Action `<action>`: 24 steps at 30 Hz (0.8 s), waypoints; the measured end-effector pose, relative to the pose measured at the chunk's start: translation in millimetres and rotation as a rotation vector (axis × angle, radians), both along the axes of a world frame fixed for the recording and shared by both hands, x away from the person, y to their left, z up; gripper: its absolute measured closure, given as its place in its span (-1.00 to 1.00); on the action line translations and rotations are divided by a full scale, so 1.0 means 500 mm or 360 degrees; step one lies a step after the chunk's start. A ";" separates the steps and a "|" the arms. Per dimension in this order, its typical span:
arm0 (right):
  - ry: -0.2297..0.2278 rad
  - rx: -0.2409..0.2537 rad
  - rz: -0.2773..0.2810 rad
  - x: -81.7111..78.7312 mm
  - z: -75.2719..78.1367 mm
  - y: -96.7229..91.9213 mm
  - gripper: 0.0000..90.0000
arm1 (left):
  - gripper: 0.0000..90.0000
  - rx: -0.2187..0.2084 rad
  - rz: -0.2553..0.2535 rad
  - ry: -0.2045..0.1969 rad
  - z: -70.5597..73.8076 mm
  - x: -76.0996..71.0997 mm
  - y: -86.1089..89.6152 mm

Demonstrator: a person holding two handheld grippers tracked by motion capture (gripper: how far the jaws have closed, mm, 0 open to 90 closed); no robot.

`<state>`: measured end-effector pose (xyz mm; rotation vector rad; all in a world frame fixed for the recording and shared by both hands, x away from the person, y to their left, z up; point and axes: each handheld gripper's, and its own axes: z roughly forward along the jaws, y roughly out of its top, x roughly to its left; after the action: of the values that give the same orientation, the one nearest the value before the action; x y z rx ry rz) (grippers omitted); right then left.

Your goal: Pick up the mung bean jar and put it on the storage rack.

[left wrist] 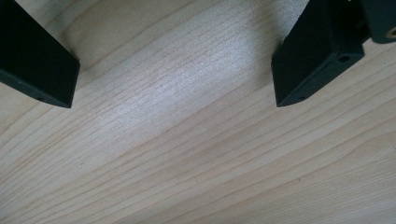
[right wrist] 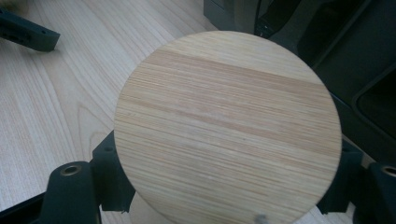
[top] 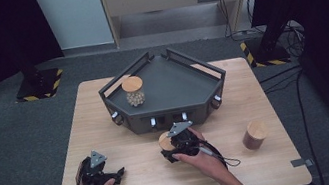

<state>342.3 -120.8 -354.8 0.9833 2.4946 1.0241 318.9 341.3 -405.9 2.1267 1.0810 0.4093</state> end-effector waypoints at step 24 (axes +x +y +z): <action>-0.0065 -0.0011 0.0056 -0.031 0.051 -0.013 -0.43 | -1.00 0.0000 0.0000 0.0000 0.000 0.000 0.000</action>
<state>326.6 -127.2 -329.2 0.9100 2.4890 1.0353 319.0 341.3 -405.8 2.1270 1.0810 0.4092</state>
